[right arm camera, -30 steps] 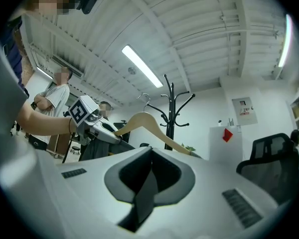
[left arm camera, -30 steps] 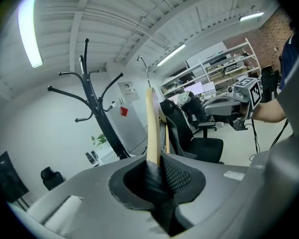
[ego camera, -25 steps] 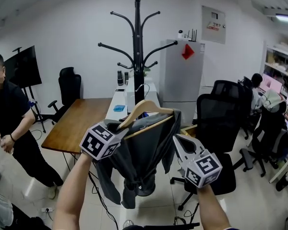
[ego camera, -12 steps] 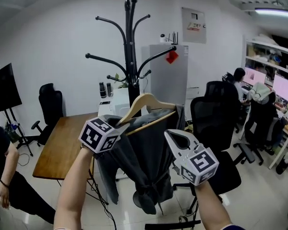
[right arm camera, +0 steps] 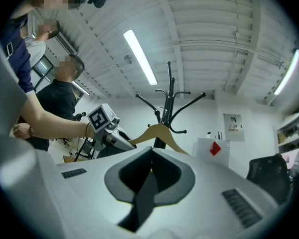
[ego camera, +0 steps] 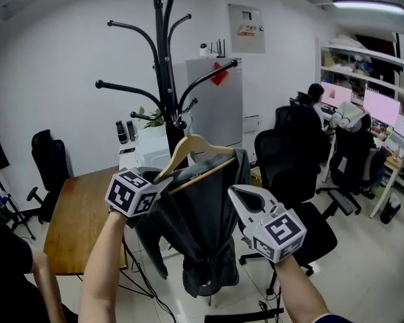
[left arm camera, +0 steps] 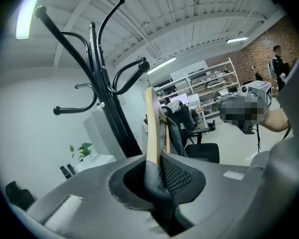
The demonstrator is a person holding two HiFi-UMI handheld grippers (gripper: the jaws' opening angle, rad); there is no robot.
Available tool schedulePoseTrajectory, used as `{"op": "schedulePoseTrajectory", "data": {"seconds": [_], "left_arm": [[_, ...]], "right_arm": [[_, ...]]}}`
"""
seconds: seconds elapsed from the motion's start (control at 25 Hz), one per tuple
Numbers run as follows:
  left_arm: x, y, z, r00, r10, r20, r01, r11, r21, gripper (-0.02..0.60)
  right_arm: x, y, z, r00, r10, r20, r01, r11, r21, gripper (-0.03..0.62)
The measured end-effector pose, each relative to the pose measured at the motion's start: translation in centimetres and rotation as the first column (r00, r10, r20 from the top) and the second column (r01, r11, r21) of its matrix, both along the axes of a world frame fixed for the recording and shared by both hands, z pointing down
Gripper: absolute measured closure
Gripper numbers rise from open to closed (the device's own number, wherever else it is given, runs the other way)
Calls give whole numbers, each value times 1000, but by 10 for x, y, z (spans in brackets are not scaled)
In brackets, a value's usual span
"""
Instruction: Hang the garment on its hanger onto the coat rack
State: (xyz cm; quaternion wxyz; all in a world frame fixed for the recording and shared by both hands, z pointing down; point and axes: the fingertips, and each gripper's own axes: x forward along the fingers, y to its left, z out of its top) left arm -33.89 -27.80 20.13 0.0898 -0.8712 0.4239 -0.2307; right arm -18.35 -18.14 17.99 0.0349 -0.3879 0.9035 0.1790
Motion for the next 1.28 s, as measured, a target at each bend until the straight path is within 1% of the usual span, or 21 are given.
{"op": "schedulePoseTrajectory", "data": {"seconds": [0.28, 0.48, 0.6, 0.72, 0.84, 0.92, 1.0, 1.08, 1.16, 1.2, 1.24, 1.28], "left_arm": [[-18, -15, 23, 1000, -21, -17, 20, 1000, -15, 517], [-24, -25, 32, 1000, -25, -16, 24, 999, -21, 517], [-26, -34, 39, 999, -34, -23, 33, 999, -34, 517], [-27, -41, 43, 999, -28, -25, 27, 999, -36, 515], [-30, -48, 45, 999, -26, -24, 26, 1000, -13, 514], [-34, -52, 44, 999, -50, -10, 50, 999, 22, 505], [-39, -56, 42, 996, -88, -3, 88, 994, 60, 469], [-41, -56, 39, 994, -108, -10, 108, 991, 82, 433], [-41, -51, 35, 993, -121, -13, 122, 986, 117, 414], [-40, -47, 31, 992, -129, -16, 130, 981, 148, 374], [-40, -42, 25, 990, -139, -23, 141, 972, 186, 302], [-41, -36, 18, 988, -151, -38, 156, 961, 229, 253]], "right_arm": [[-11, -12, 13, 1000, 1, -9, -1, 1000, -25, 592], [-20, -19, 18, 1000, -14, -10, 14, 999, -31, 592], [-19, -25, 21, 1000, -15, -9, 14, 999, -46, 592], [-20, -31, 26, 1000, -12, -8, 11, 998, -56, 592], [-22, -35, 32, 1000, -12, -7, 11, 998, -63, 592], [-23, -36, 34, 1000, -14, -8, 13, 998, -68, 592], [-22, -37, 36, 1000, -16, -7, 15, 997, -72, 592], [-22, -38, 37, 1000, -19, -5, 18, 997, -76, 592], [-22, -38, 39, 1000, -20, -1, 20, 996, -81, 592], [-22, -38, 40, 1000, -21, 1, 21, 996, -84, 592], [-22, -37, 41, 1000, -23, 2, 23, 996, -86, 592], [-22, -36, 42, 1000, -25, 2, 25, 996, -88, 592]]}}
